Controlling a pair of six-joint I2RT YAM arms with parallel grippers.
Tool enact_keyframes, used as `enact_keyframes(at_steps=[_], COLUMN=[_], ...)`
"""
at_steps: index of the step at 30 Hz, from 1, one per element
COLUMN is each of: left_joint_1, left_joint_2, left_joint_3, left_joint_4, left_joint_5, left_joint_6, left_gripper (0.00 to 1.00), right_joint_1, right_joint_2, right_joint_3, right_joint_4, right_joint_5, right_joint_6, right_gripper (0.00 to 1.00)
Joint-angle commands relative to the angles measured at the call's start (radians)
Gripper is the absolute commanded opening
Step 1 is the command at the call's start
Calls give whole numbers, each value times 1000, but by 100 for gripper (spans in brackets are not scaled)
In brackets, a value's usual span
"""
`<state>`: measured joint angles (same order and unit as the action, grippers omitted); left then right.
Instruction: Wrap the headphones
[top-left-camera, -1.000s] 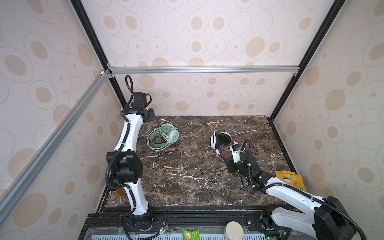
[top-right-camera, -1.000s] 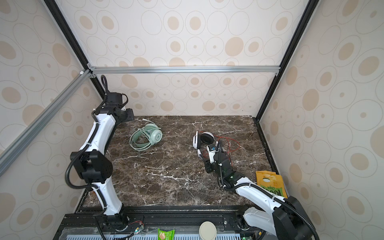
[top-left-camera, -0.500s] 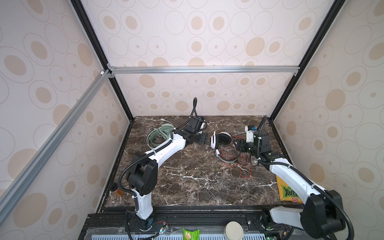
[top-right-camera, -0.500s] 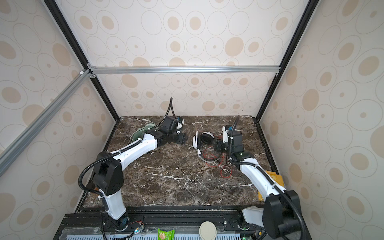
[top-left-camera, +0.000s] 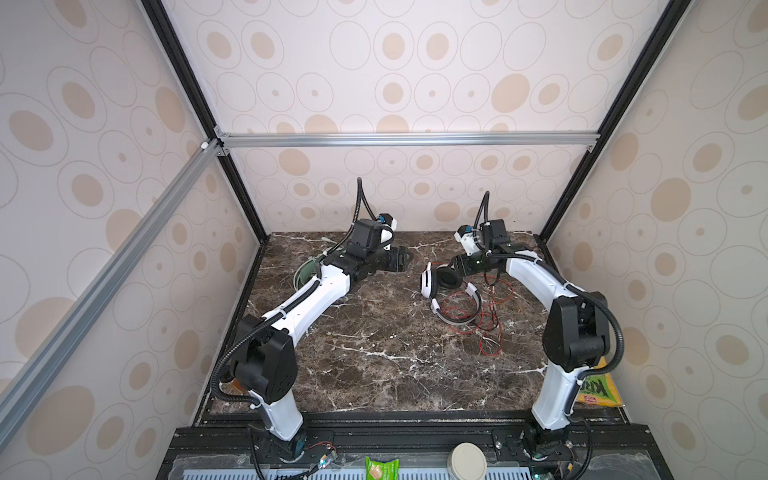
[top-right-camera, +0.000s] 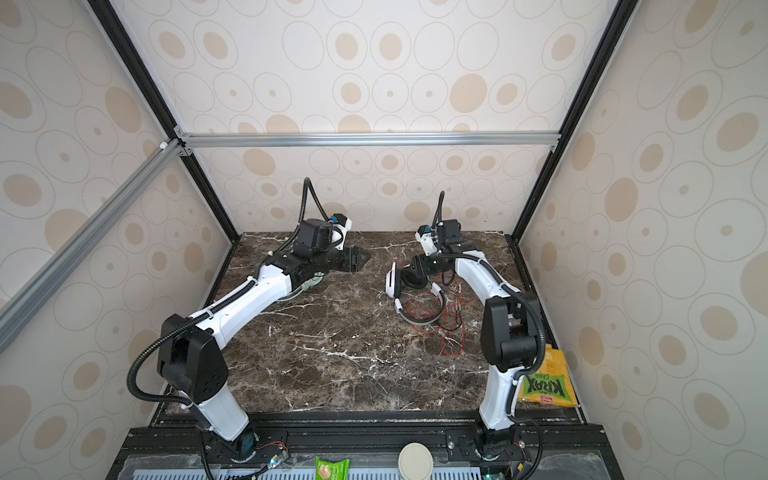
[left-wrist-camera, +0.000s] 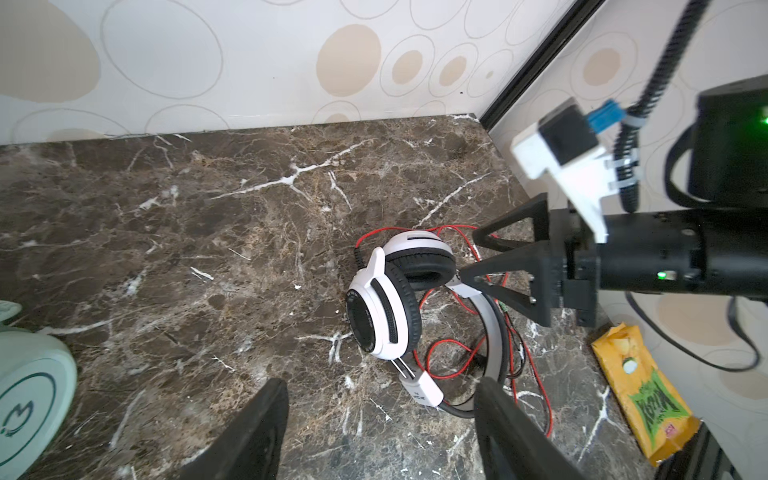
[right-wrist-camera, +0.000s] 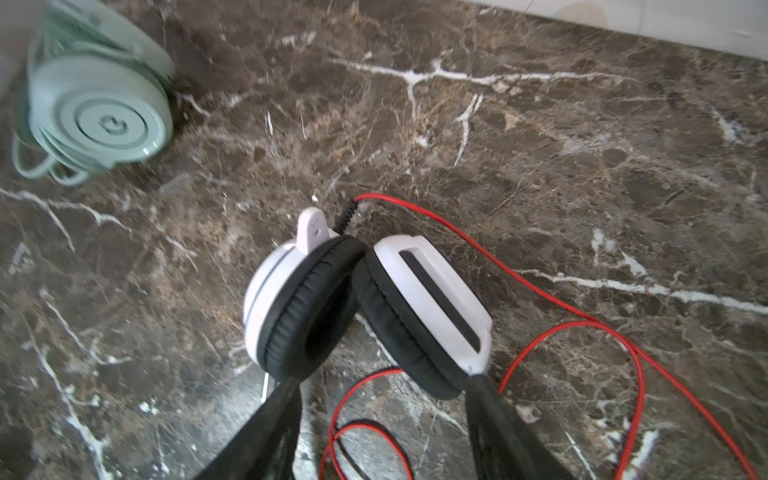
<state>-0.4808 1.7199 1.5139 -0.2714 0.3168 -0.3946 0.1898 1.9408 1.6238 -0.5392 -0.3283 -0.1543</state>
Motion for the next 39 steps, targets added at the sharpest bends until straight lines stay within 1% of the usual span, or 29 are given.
enact_keyframes(at_steps=[1,4,6,9,12,16,19,22,24,27,29,31,32,34,36,37,39], left_joint_1=[33,57,70,94,113,116,118,118,119,118,114,110,107,97,92,92,91], left_joint_2=[-40,-46,-45,-49,-52,-55,-54,-53,-45,-26,-8,2,4,6,12,18,30], left_joint_3=[-17,-28,-31,-27,-11,7,17,14,9,9,16,19,18,17,19,23,31], left_joint_4=[41,65,75,68,47,33,18,18,18,8,-6,-9,-9,-13,-20,-25,-32], left_joint_5=[68,111,134,126,112,113,106,106,107,80,75,77,75,61,48,48,51], left_joint_6=[-40,-64,-73,-70,-61,-52,-43,-44,-43,-32,-31,-30,-29,-22,-14,-15,-19], left_gripper=[71,70,70,70,70,70,70,70,70,70,70,70,70,70,71,70,71], right_joint_1=[-2,-3,0,-1,0,5,14,17,18,21,30,44,53,69,85,122,162], right_joint_2=[87,175,224,282,324,354,362,352,335,298,249,176,135,62,-15,-42,-87], right_joint_3=[104,202,255,316,368,400,401,376,348,307,252,159,109,18,-72,-106,-156], right_joint_4=[-136,-193,-218,-248,-283,-294,-287,-249,-210,-171,-123,-37,10,89,158,180,186], right_joint_5=[17,11,16,31,30,28,43,58,63,53,66,125,166,230,323,352,463], right_joint_6=[-190,-230,-247,-278,-312,-327,-319,-280,-227,-134,-63,31,101,249,436,499,664], right_gripper=[72,79,80,80,79,78,75,71,65,52,48,50,52,53,54,54,56])
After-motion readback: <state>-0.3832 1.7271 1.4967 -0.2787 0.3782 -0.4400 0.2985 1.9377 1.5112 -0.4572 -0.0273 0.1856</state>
